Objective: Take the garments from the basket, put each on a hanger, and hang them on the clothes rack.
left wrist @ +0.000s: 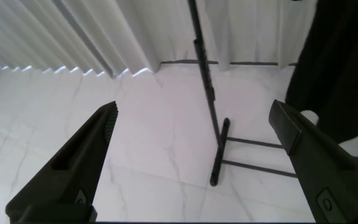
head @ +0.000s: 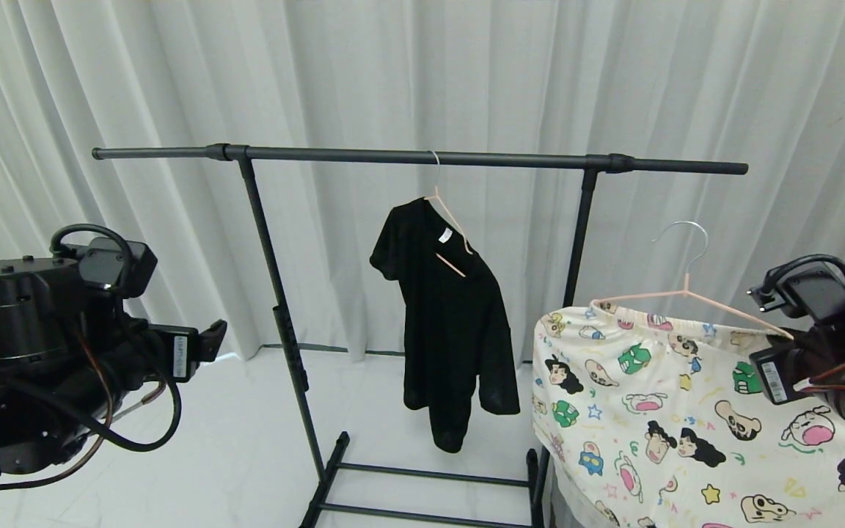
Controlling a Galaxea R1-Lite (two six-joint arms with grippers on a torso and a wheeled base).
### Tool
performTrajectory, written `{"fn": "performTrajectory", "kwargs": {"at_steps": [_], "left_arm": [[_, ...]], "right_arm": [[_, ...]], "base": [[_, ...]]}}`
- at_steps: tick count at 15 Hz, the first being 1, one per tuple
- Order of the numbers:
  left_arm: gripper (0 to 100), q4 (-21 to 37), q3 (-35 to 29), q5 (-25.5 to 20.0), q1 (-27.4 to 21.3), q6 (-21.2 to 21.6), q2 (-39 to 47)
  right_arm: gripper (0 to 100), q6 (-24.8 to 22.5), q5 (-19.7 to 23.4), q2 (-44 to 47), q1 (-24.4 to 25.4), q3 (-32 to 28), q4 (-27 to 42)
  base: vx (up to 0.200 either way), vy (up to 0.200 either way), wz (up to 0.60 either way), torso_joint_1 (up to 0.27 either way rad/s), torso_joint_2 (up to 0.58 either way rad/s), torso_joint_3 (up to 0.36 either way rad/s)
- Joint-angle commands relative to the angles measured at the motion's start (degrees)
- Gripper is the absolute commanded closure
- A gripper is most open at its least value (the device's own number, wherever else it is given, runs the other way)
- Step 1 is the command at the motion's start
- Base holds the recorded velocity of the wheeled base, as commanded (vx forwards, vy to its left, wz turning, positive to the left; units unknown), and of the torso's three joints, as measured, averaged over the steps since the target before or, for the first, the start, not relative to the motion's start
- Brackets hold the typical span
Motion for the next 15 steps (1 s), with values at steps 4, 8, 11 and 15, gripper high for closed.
{"fn": "performTrajectory", "kwargs": {"at_steps": [4,8,11,15], "left_arm": [[0,0.08,0.3,2.5,0.48,0.21,-1.47],[0,0.08,0.39,2.41,0.04,0.3,-1.74],[0,0.08,0.48,2.41,-0.75,0.3,-1.65],[0,-0.01,1.09,2.15,-1.02,0.21,-2.18]], "right_arm": [[100,7.56,-6.92,8.75,-0.16,-6.51,-0.09],[100,8.27,-9.03,14.02,0.28,-13.54,-0.45],[100,8.18,-12.46,19.12,1.25,-19.96,-2.73],[100,8.09,-12.99,22.29,5.03,-26.2,-2.99]], "base": [[0.0,0.0,0.0,0.0,0.0,0.0],[0.0,0.0,0.0,0.0,0.0,0.0],[0.0,0.0,0.0,0.0,0.0,0.0],[0.0,0.0,0.0,0.0,0.0,0.0]]}}
